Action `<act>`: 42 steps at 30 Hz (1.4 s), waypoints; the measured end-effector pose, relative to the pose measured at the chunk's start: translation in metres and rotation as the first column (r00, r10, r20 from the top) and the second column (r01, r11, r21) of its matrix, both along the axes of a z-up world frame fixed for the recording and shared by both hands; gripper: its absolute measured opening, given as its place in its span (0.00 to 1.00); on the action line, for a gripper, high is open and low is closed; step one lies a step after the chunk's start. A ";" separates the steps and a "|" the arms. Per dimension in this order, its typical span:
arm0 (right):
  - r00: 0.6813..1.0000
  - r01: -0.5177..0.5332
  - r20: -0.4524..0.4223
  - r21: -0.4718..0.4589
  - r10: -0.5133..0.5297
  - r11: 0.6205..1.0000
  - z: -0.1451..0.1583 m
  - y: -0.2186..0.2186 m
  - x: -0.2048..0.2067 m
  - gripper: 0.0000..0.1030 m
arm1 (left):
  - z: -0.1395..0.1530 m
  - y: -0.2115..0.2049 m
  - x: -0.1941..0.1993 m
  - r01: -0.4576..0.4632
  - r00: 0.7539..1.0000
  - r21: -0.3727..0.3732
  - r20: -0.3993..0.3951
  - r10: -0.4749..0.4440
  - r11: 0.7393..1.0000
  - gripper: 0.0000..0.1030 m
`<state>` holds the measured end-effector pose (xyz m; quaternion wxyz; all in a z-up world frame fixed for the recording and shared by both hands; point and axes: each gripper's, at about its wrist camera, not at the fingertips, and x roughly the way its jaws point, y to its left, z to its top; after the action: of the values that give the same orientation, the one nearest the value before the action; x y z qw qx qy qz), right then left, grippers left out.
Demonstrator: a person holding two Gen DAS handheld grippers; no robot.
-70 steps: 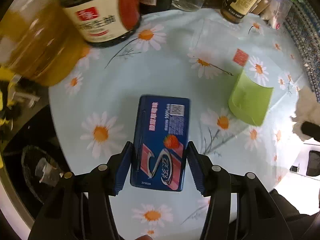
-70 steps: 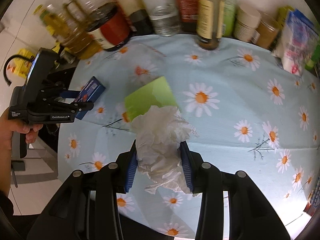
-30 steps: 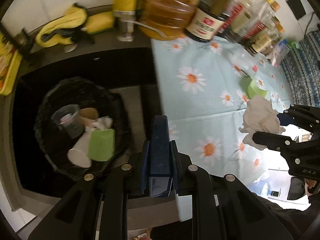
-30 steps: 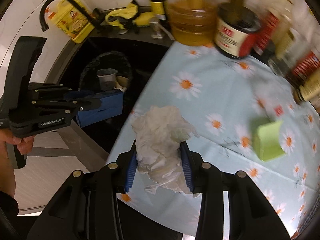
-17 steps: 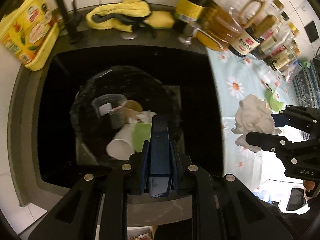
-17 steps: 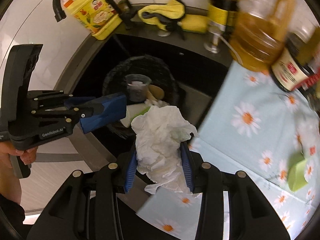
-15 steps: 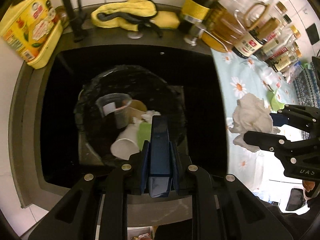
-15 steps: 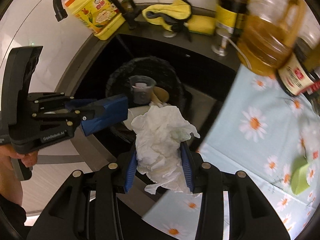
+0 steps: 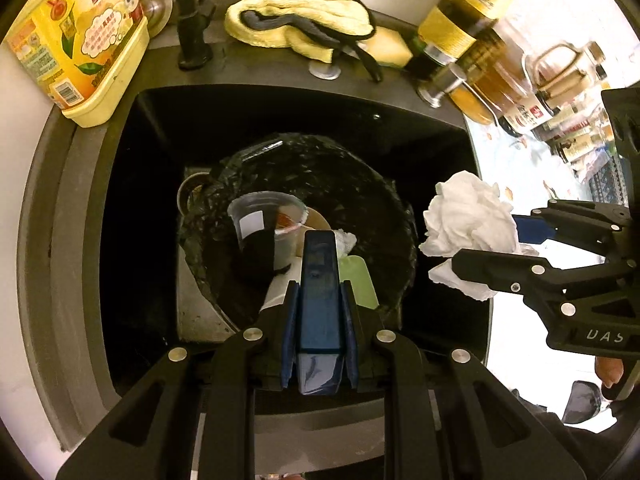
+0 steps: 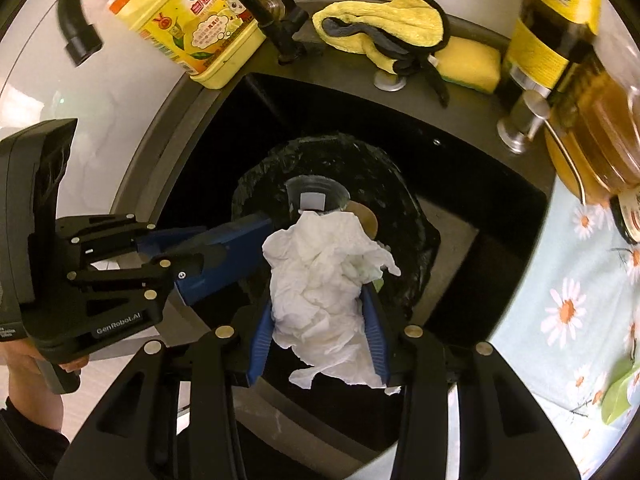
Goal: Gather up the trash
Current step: 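Carry the tissue and soap box over the bin and open both grippers, then move both grippers back over the table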
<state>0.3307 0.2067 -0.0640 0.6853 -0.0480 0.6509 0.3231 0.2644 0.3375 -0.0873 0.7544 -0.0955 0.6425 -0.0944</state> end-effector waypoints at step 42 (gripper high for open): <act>0.993 0.104 0.046 0.044 -0.106 0.994 0.028 -0.060 -0.026 0.61 | 0.032 -0.042 -0.020 0.062 0.996 0.039 0.067 -0.065 0.997 0.37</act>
<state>0.3043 0.1468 -0.0359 0.7177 -0.0074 0.6288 0.2990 0.2446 0.2956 -0.0549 0.7741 -0.0577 0.6208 -0.1095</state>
